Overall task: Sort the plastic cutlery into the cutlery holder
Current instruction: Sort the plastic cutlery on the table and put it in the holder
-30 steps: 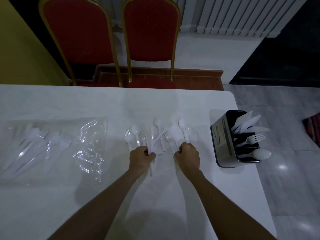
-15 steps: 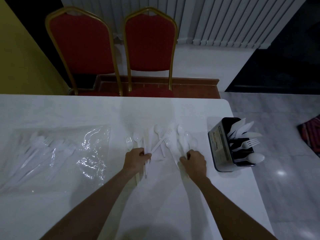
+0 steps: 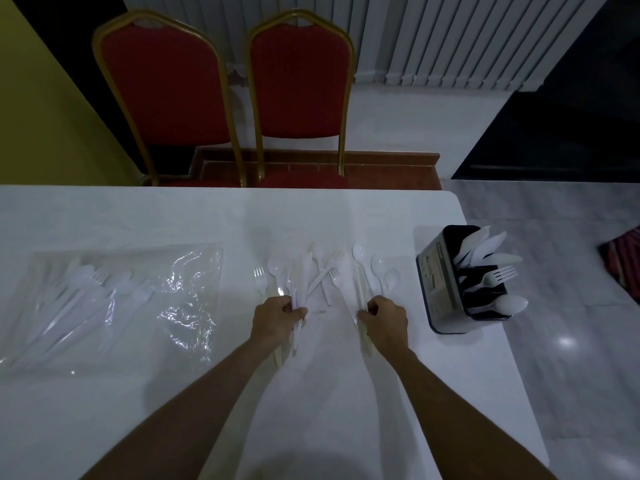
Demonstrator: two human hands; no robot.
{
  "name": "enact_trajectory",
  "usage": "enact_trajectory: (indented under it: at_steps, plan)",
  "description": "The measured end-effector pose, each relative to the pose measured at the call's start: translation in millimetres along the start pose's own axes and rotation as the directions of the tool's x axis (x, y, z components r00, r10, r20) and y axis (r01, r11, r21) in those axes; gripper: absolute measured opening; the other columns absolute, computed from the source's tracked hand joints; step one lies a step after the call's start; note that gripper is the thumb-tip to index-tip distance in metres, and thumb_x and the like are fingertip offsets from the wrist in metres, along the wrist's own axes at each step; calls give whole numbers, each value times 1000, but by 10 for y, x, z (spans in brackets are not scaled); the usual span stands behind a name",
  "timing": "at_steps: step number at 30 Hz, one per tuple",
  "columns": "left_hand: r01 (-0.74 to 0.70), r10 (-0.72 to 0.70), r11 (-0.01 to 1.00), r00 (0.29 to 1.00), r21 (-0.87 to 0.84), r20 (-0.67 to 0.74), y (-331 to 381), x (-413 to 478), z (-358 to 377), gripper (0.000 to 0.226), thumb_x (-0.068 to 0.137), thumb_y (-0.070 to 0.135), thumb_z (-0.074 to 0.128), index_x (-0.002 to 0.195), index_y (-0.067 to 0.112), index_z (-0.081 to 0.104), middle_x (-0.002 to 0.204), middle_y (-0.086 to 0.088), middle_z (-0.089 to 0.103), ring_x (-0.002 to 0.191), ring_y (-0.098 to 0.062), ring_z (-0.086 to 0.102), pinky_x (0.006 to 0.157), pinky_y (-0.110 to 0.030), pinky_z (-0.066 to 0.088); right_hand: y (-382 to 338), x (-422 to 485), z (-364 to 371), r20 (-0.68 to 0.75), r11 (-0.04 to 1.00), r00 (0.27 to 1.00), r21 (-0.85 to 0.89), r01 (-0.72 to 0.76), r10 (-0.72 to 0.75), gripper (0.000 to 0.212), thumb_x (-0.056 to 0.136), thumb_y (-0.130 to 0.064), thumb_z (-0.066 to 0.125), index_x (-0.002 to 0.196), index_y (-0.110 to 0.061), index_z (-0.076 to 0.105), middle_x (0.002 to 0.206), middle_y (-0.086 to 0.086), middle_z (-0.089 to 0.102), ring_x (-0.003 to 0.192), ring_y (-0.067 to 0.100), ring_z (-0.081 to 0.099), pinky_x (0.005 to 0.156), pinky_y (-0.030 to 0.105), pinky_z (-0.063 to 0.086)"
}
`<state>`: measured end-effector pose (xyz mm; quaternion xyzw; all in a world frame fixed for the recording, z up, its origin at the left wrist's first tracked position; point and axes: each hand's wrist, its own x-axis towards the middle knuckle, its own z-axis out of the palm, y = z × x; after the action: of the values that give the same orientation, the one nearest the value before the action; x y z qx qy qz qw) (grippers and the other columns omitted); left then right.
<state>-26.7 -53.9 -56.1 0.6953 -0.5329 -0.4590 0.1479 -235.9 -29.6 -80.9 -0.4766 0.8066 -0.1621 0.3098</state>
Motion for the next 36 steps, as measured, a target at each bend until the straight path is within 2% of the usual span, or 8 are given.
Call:
enact_trajectory:
  at_steps: [6, 10, 16, 19, 24, 26, 31, 36]
  plan:
    - [-39, 39, 999, 999, -5, 7, 158, -28, -17, 26, 82, 28, 71, 61, 20, 59, 56, 6, 53, 58, -11, 50, 53, -19, 32, -34, -27, -358, 50, 985, 999, 171, -18, 10, 22, 76, -18, 78, 70, -12, 58, 65, 3, 67, 61, 18, 70, 72, 38, 60]
    - [-89, 92, 988, 996, -123, 18, 545, -16, 43, 11, 83, 22, 71, 77, 13, 69, 64, 0, 64, 68, -18, 60, 70, -29, 49, -247, -44, -882, -34, 967, 998, 247, 67, -61, 25, 75, -13, 78, 68, -16, 55, 58, -4, 62, 64, 20, 69, 69, 36, 58]
    - [-227, 243, 939, 969, -259, 31, 1519, 34, 315, 22, 85, 26, 69, 92, 6, 69, 92, -10, 73, 85, -24, 67, 82, -34, 52, -315, -42, -1931, -385, 973, 913, 126, 194, -132, 22, 80, -26, 76, 81, -12, 58, 70, -1, 64, 65, 14, 58, 57, 21, 42]
    - [-262, 295, 899, 955, -352, 43, 1992, -15, 545, 19, 83, 24, 71, 97, 13, 70, 96, -7, 72, 90, -24, 68, 90, -39, 54, -138, 21, -2265, -445, 987, 891, 80, 143, -93, 25, 81, -27, 75, 92, -9, 61, 76, 1, 66, 68, 15, 61, 59, 19, 44]
    - [-308, 371, 869, 924, -387, 97, 2367, -62, 1085, 11, 82, 22, 72, 91, 16, 71, 91, -8, 74, 89, -24, 69, 89, -45, 55, 176, 185, -2381, -436, 999, 900, 40, 21, -2, 32, 78, -30, 77, 98, -6, 68, 88, 10, 72, 83, 25, 66, 66, 24, 41]
    - [-341, 388, 878, 918, -336, 82, 2401, -60, 1257, 11, 83, 21, 71, 92, 15, 71, 91, -8, 74, 86, -23, 68, 86, -37, 55, 210, 213, -2367, -438, 1000, 899, 25, -8, 18, 33, 78, -36, 76, 96, -10, 66, 81, 5, 68, 75, 22, 63, 63, 25, 40]
    - [-406, 416, 901, 909, -154, 36, 2442, -11, 1543, 18, 86, 26, 67, 93, 11, 69, 81, -4, 70, 67, -14, 57, 57, -11, 38, 271, 355, -2359, -421, 995, 906, -68, -73, 38, 35, 75, -51, 75, 81, -20, 61, 72, -5, 59, 67, 16, 57, 57, 23, 36]
    - [-430, 427, 874, 902, -227, -66, 2485, -22, 1557, 22, 89, 26, 63, 95, 5, 65, 86, -8, 71, 72, -18, 62, 61, -14, 44, 380, 437, -2400, -373, 997, 927, -54, -51, 27, 34, 75, -51, 74, 76, -22, 57, 67, -9, 55, 64, 14, 54, 49, 21, 29]
